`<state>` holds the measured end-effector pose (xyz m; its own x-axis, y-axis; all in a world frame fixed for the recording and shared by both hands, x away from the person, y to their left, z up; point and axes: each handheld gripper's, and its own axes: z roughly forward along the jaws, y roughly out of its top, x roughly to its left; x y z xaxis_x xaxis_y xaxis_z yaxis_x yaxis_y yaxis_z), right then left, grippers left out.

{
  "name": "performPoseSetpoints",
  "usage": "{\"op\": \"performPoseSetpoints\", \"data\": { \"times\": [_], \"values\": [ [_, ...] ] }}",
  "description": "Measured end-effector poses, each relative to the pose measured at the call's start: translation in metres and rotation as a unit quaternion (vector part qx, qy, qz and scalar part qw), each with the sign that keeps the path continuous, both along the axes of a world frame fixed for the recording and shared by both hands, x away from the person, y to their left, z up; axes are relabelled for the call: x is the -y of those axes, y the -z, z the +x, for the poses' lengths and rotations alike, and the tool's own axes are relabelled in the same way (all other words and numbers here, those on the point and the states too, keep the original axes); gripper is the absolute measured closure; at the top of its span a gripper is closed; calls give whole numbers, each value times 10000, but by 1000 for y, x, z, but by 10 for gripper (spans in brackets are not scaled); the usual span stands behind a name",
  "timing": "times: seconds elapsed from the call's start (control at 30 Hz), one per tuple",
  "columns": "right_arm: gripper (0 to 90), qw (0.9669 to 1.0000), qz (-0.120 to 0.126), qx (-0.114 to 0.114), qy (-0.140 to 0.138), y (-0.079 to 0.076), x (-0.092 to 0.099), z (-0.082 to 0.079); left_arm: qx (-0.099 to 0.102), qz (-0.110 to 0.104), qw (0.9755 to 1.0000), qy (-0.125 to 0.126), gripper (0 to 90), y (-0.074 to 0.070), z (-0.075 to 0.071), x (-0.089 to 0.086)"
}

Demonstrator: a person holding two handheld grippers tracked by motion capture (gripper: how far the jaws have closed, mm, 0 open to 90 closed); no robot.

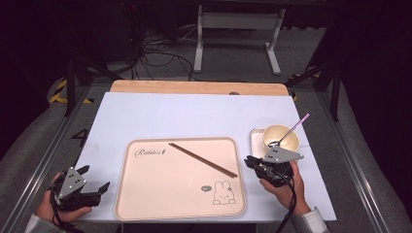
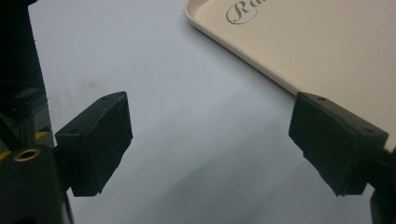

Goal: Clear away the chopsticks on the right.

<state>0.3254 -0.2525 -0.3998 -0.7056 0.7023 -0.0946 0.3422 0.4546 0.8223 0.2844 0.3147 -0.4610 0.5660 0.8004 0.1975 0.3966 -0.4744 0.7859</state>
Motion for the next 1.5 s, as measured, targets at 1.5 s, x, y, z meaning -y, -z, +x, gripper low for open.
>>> {"op": "performPoseSetpoints", "data": {
  "times": [1.5],
  "values": [
    [698,9860,622,276,1522,-25,88,28,-46,-38,9999,122,159,1,0,4]
  ]
}}
